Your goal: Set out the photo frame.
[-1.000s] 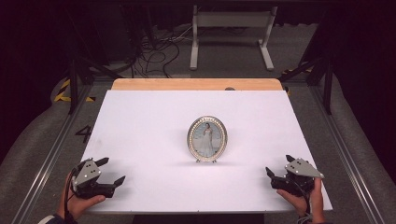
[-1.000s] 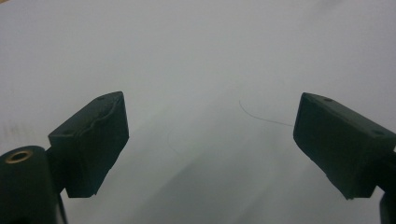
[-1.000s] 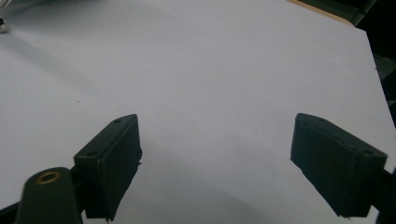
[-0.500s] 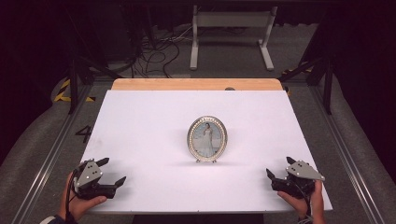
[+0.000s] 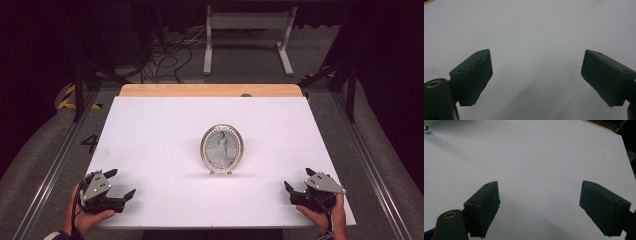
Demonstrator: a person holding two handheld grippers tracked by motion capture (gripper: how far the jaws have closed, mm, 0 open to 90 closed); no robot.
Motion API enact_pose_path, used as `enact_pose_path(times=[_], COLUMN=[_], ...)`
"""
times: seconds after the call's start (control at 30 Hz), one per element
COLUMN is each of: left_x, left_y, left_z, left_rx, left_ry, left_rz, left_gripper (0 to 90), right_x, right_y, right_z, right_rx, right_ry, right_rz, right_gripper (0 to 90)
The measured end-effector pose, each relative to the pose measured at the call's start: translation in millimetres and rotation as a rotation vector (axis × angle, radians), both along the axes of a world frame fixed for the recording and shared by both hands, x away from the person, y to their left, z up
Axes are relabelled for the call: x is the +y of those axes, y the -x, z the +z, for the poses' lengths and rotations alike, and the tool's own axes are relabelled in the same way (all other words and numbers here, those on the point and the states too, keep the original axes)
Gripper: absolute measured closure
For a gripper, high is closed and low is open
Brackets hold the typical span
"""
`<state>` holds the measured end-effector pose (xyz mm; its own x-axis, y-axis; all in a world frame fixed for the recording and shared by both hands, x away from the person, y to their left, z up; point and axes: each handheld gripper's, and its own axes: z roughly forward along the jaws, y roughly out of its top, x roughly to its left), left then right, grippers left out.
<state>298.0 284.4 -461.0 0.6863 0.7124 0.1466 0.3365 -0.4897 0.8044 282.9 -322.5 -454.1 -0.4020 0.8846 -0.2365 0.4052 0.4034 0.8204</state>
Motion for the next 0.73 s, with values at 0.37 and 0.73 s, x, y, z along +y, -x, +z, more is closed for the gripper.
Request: enact_pose_path(times=[0.37, 0.73], left_x=[-1.0, -3.3], left_y=[-1.1, -4.6], left_z=[-0.5, -0.6], left_rx=[0.005, 0.005], left_ry=[-0.001, 0.003], left_rz=[0.002, -0.003], left_gripper=[10.8, 10.7], right_x=[-0.6, -2.5], right_y=[-0.5, 0.0], right_z=[-0.5, -0.1], right_rx=[-0.001, -0.003], right_ry=[-0.004, -0.012], right_rz=[-0.005, -0.019], right_gripper=[15.9, 15.5])
